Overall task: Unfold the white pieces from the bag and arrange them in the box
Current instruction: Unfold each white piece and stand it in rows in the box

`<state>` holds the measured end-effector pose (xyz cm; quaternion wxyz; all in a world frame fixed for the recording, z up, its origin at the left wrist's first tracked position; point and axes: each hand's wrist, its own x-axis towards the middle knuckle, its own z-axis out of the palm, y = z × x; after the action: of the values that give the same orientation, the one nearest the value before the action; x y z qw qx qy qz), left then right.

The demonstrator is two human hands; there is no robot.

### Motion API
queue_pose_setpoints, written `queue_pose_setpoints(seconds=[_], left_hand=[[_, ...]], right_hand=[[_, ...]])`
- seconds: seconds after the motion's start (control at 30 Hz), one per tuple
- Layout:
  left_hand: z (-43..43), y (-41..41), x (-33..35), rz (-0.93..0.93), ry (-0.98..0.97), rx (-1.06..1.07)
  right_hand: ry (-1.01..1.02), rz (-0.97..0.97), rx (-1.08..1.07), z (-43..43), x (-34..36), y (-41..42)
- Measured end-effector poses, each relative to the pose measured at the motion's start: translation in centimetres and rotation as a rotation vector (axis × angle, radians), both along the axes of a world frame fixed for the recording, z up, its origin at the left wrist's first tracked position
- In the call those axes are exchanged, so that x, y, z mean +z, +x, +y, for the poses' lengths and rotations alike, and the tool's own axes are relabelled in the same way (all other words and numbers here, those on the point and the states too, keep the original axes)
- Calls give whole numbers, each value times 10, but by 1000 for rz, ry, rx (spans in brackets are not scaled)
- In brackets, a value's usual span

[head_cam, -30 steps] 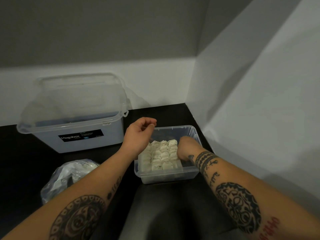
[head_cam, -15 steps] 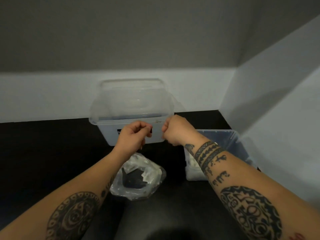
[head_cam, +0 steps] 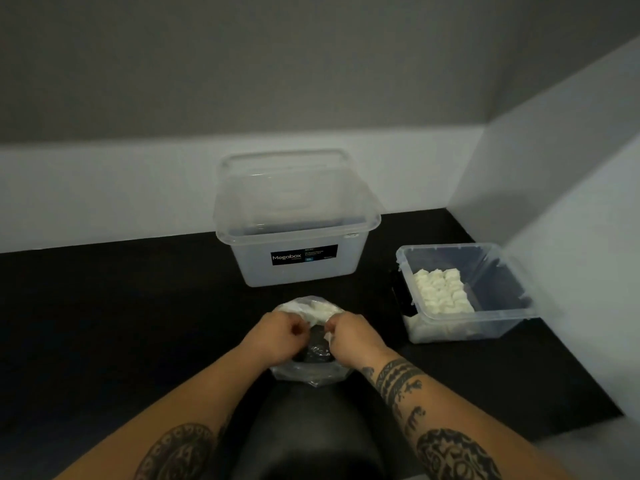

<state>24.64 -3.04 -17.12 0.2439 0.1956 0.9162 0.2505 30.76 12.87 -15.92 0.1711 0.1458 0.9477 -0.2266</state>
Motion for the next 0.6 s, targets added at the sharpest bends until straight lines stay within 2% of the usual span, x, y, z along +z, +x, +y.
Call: queue_pose_setpoints(seconds=[0.07, 0.23, 0.4, 0.6], left_hand=[[8, -4, -11, 55, -145, -43], [26, -13, -28, 221, -282, -50], [42, -26, -40, 175, -436, -128], [51, -50, -37, 237, -522, -159]], right_hand=[[21, 63, -10, 5, -6, 4], [112, 146, 44, 4, -18, 2], [99, 92, 98, 0, -23, -6], [56, 6, 141, 13, -20, -17]])
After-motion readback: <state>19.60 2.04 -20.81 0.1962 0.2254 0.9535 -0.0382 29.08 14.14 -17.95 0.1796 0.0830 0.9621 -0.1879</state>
